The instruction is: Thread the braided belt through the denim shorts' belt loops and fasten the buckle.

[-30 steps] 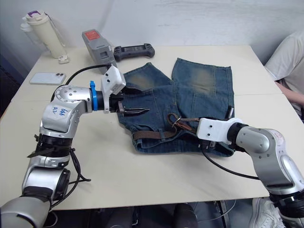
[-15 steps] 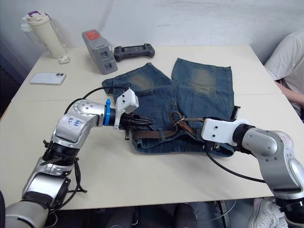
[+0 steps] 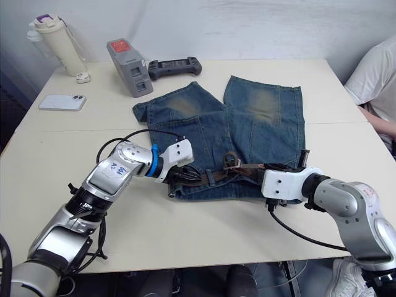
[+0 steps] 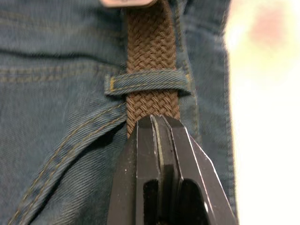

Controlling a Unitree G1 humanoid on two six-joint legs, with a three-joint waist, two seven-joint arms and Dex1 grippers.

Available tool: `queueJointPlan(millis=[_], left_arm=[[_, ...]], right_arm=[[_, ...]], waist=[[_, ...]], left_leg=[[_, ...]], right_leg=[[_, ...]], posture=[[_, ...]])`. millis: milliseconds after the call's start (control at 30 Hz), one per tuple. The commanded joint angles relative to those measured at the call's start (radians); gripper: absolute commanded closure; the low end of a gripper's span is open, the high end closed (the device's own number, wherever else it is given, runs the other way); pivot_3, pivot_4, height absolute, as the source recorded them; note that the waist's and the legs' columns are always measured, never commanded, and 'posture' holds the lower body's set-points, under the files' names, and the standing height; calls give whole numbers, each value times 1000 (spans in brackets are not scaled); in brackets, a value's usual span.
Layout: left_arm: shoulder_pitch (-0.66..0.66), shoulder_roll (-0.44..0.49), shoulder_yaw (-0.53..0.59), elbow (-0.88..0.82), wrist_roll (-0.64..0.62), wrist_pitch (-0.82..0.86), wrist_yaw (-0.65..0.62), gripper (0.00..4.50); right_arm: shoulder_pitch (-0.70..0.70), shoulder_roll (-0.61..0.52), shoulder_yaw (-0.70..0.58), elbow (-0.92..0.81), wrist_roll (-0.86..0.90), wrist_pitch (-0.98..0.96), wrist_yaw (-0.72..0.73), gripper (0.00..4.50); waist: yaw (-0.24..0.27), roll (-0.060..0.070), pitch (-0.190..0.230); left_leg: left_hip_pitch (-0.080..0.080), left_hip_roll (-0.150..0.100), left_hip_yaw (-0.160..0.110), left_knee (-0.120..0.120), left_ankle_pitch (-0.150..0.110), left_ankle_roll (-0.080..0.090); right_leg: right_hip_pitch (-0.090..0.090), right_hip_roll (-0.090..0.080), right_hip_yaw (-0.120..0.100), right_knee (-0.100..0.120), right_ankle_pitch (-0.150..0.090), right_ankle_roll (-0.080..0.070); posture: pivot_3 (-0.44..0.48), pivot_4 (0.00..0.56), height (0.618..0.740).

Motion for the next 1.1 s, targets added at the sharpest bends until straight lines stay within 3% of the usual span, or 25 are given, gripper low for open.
queueJointPlan(millis=[33, 400, 800, 1100], left_arm=[[7, 33, -15, 24, 41, 5, 15, 4451], [44, 134, -64, 37, 67, -1, -44, 4451], [75, 185, -64, 56, 71, -40, -53, 4451], [89, 200, -55, 66, 69, -53, -64, 4451]], right_arm=[[25, -32, -62, 16, -21, -71, -29, 4500], [151, -122, -191, 223, -52, -304, -96, 4500], [185, -200, -252, 394, -52, -438, -152, 4500], [226, -155, -241, 355, 30, -422, -138, 4500]], waist=[[-1, 0, 0], [-5, 1, -1], [0, 3, -2], [-1, 3, -2]], left_leg=[[0, 0, 0, 0, 0, 0], [2, 0, 1, 0, 0, 0], [2, 0, 1, 1, 0, 0], [3, 0, 1, 1, 0, 0]], right_leg=[[0, 0, 0, 0, 0, 0], [1, 0, 1, 0, 0, 0], [2, 0, 1, -1, 0, 0], [2, 0, 1, -1, 0, 0]], posture=[[0, 150, 740], [0, 150, 740], [0, 150, 740], [0, 150, 740]])
